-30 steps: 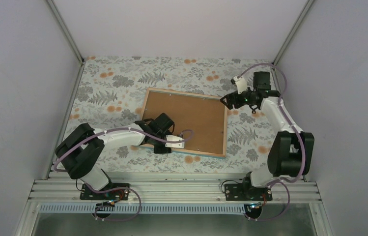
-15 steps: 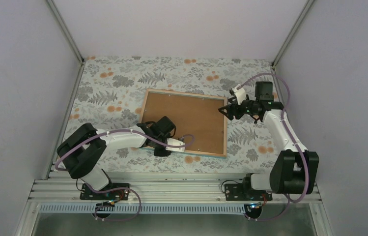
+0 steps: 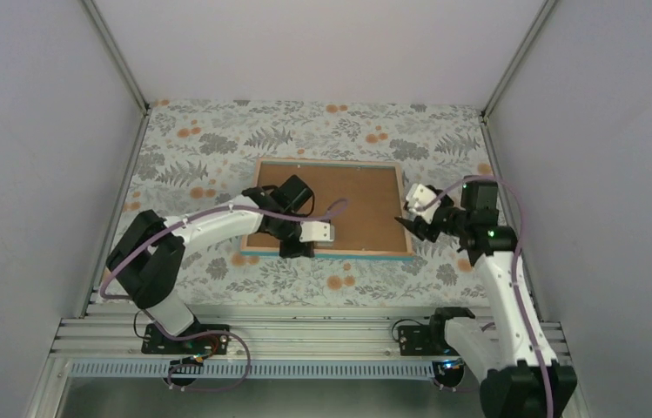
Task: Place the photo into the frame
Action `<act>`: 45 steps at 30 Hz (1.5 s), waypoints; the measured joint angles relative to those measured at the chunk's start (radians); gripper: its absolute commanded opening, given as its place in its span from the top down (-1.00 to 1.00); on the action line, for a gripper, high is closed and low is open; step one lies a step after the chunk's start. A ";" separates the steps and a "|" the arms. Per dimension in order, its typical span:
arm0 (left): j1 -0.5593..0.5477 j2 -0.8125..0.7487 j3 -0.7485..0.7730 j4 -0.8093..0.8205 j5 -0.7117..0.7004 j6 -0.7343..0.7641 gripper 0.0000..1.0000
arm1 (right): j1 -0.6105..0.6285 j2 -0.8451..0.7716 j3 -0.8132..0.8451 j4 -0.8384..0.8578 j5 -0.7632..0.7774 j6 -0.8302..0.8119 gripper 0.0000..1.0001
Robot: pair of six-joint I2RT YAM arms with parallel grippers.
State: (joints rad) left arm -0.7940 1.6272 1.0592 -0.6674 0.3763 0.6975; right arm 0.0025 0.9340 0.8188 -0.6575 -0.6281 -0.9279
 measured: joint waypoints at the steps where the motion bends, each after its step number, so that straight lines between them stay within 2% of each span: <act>1: 0.013 0.007 0.022 -0.018 0.018 -0.002 0.95 | 0.013 -0.030 -0.014 0.003 0.000 -0.014 -0.36; 5: 0.077 0.056 0.131 -0.092 0.103 -0.006 0.95 | 0.137 -0.135 -0.090 0.008 0.030 -0.080 -0.49; 9: 0.121 0.079 0.198 -0.145 0.161 -0.014 0.95 | 0.308 -0.170 -0.133 0.026 0.141 -0.127 -0.65; 17: 0.157 0.130 0.304 -0.216 0.262 -0.059 0.95 | 0.639 -0.041 -0.176 0.178 0.483 -0.152 -0.66; 23: 0.180 0.160 0.373 -0.259 0.337 -0.093 0.95 | 0.743 0.044 -0.206 0.322 0.670 -0.174 -0.63; 28: 0.193 0.187 0.406 -0.273 0.392 -0.116 0.95 | 0.791 0.146 -0.213 0.462 0.789 -0.187 -0.45; 31: 0.198 0.194 0.415 -0.277 0.412 -0.127 0.95 | 0.800 0.216 -0.213 0.528 0.845 -0.192 -0.41; 35: 0.200 0.197 0.423 -0.277 0.429 -0.138 0.95 | 0.810 0.271 -0.213 0.607 0.905 -0.206 -0.23; 39: 0.204 0.197 0.426 -0.281 0.445 -0.147 0.95 | 0.811 0.308 -0.213 0.666 0.948 -0.221 0.26; 43: 0.208 0.197 0.426 -0.281 0.449 -0.156 0.87 | 0.822 0.337 -0.204 0.678 0.982 -0.218 0.90; 45: 0.214 0.197 0.434 -0.282 0.459 -0.161 0.68 | 0.822 0.336 -0.191 0.668 0.995 -0.225 0.92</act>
State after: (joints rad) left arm -0.5800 1.8240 1.4929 -0.9493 0.8356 0.5365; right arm 0.8249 1.2697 0.6281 0.0101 0.3668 -1.1526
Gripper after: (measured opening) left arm 0.126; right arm 0.162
